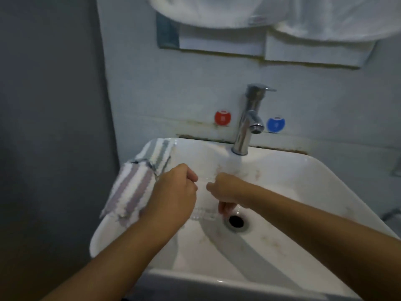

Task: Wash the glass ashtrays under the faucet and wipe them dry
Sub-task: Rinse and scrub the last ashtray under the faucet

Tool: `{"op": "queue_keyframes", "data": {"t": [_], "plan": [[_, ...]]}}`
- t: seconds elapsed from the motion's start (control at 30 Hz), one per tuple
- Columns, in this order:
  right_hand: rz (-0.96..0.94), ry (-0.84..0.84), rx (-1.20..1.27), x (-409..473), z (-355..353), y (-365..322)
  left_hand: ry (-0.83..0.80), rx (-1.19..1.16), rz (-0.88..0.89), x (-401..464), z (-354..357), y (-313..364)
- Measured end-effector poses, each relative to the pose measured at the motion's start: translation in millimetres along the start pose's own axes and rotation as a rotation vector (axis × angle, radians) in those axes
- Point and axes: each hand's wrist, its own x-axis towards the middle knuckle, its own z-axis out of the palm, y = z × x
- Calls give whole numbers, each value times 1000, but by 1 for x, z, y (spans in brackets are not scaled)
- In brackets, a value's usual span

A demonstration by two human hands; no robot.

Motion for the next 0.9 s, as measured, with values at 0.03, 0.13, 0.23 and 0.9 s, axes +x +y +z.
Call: {"op": "queue_keyframes", "data": {"t": [0.03,0.13,0.23,0.9], "plan": [[12,33,-29,5,1,-2,6,8,3,-1,1,-1],[29,69,-71,16,1,-1,20,113,30,-2,3,-4],[72,46,6,21,5,6,31,183,54,-2,4,-4],[-99,176,12,10,3,41,-46,150,-80,-6,-2,3]]}}
